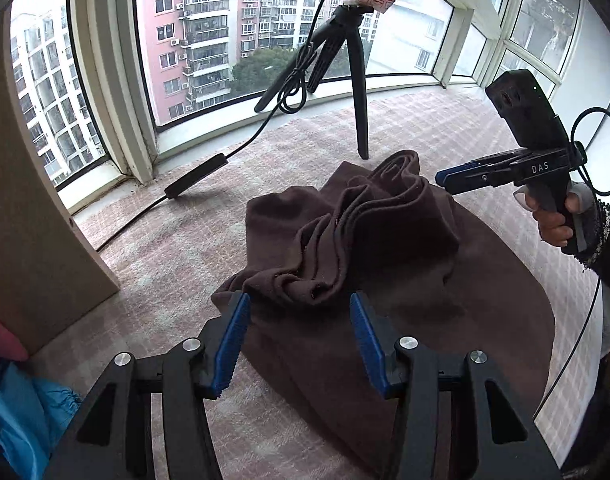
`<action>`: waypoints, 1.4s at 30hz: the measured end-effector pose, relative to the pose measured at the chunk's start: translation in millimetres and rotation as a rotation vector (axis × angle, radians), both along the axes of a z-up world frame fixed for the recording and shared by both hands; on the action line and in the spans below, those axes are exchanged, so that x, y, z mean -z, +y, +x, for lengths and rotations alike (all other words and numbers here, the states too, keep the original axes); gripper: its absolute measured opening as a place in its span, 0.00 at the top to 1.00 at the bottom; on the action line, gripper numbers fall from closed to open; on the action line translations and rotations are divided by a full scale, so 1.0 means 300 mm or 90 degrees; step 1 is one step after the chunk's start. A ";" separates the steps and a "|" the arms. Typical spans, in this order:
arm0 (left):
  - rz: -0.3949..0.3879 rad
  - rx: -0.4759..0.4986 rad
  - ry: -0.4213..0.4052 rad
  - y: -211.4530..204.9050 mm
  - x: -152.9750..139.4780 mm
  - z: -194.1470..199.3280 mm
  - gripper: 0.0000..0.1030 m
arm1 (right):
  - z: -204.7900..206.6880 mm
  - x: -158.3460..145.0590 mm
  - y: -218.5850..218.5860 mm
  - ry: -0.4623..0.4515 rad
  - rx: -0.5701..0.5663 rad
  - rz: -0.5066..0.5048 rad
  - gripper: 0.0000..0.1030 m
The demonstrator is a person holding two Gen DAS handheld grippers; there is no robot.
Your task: Fold clothes
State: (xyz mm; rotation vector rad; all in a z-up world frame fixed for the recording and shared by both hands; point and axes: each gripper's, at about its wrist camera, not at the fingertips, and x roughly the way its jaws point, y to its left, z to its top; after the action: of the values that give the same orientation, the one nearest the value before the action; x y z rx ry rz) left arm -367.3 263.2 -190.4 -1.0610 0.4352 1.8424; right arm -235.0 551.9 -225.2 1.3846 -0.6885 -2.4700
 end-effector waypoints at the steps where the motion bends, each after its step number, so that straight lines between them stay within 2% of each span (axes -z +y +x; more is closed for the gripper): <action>1: 0.004 -0.009 -0.009 0.010 0.012 -0.018 0.52 | -0.017 0.013 -0.017 -0.001 -0.005 0.010 0.44; 3: 0.007 -0.052 -0.043 0.024 0.042 -0.079 0.55 | -0.053 0.038 -0.036 -0.015 -0.005 0.037 0.46; 4: 0.001 -0.116 -0.070 0.012 0.058 -0.137 0.54 | -0.071 0.050 -0.045 -0.023 -0.004 0.050 0.47; 6: -0.002 -0.238 -0.135 -0.026 0.086 -0.243 0.55 | -0.098 0.066 -0.026 -0.047 0.041 0.080 0.48; 7: 0.016 -0.259 -0.162 -0.049 0.084 -0.269 0.55 | -0.100 0.069 -0.003 -0.053 0.066 0.070 0.48; 9: 0.016 -0.278 -0.118 -0.084 0.042 -0.262 0.55 | -0.088 0.054 0.030 -0.053 0.090 0.048 0.48; 10: 0.007 -0.274 -0.093 -0.094 0.021 -0.244 0.55 | -0.079 0.041 0.040 -0.049 0.093 0.048 0.48; 15: 0.048 -0.189 -0.154 -0.124 0.007 -0.171 0.42 | -0.097 0.037 0.022 -0.036 0.076 0.036 0.47; 17: 0.032 -0.178 -0.142 -0.077 0.029 -0.163 0.40 | -0.106 0.037 0.013 -0.030 0.068 0.031 0.46; 19: 0.036 -0.163 -0.147 -0.030 0.057 -0.174 0.42 | -0.115 0.037 0.003 -0.025 0.061 0.026 0.46; 21: 0.041 -0.155 -0.149 0.004 0.074 -0.182 0.56 | -0.123 0.037 -0.006 -0.020 0.053 0.021 0.49; 22: 0.044 -0.151 -0.148 0.015 0.077 -0.183 0.81 | -0.128 0.037 -0.010 -0.017 0.049 0.019 0.56; 23: 0.047 -0.147 -0.146 0.026 0.080 -0.184 0.89 | -0.132 0.037 -0.015 -0.015 0.046 0.016 0.76; 24: 0.060 -0.141 -0.144 0.018 0.060 -0.174 0.89 | -0.124 0.022 -0.017 -0.003 0.043 0.009 0.83; 26: 0.087 -0.131 -0.136 -0.006 0.008 -0.155 0.90 | -0.094 -0.022 -0.008 0.027 0.044 -0.021 0.84; 28: 0.079 -0.154 -0.135 -0.028 -0.002 -0.172 0.89 | -0.065 -0.054 0.032 0.051 0.061 -0.075 0.85; 29: 0.075 -0.165 -0.135 -0.039 -0.007 -0.182 0.85 | -0.067 -0.042 0.058 0.047 0.079 -0.091 0.85; 31: 0.022 -0.208 -0.151 -0.036 0.059 -0.233 0.79 | -0.084 0.004 0.094 0.019 0.106 -0.103 0.85; 32: 0.008 -0.225 -0.173 -0.045 0.081 -0.248 0.71 | -0.094 0.030 0.100 -0.003 0.110 -0.104 0.84; 33: -0.004 -0.242 -0.196 -0.055 0.103 -0.263 0.68 | -0.104 0.057 0.105 -0.024 0.114 -0.106 0.78; 34: 0.007 -0.242 -0.200 -0.071 0.090 -0.256 0.65 | -0.113 0.083 0.111 -0.045 0.118 -0.107 0.75; 36: 0.023 -0.237 -0.186 -0.100 0.052 -0.230 0.56 | -0.091 0.071 0.124 -0.047 0.121 -0.121 0.52; 38: 0.028 -0.213 -0.158 -0.111 0.019 -0.199 0.33 | -0.063 0.040 0.127 -0.029 0.095 -0.129 0.39; 40: 0.019 -0.206 -0.162 -0.099 0.036 -0.202 0.29 | -0.062 0.031 0.112 -0.035 0.065 -0.104 0.38; 42: 0.009 -0.204 -0.203 -0.072 0.083 -0.221 0.31 | -0.074 0.045 0.092 -0.053 0.040 -0.087 0.38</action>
State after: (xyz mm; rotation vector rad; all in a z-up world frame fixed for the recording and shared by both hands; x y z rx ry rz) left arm -433.5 241.6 -215.4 -1.4511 0.0643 1.8983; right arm -257.1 579.5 -238.8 1.4421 -0.9139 -2.3726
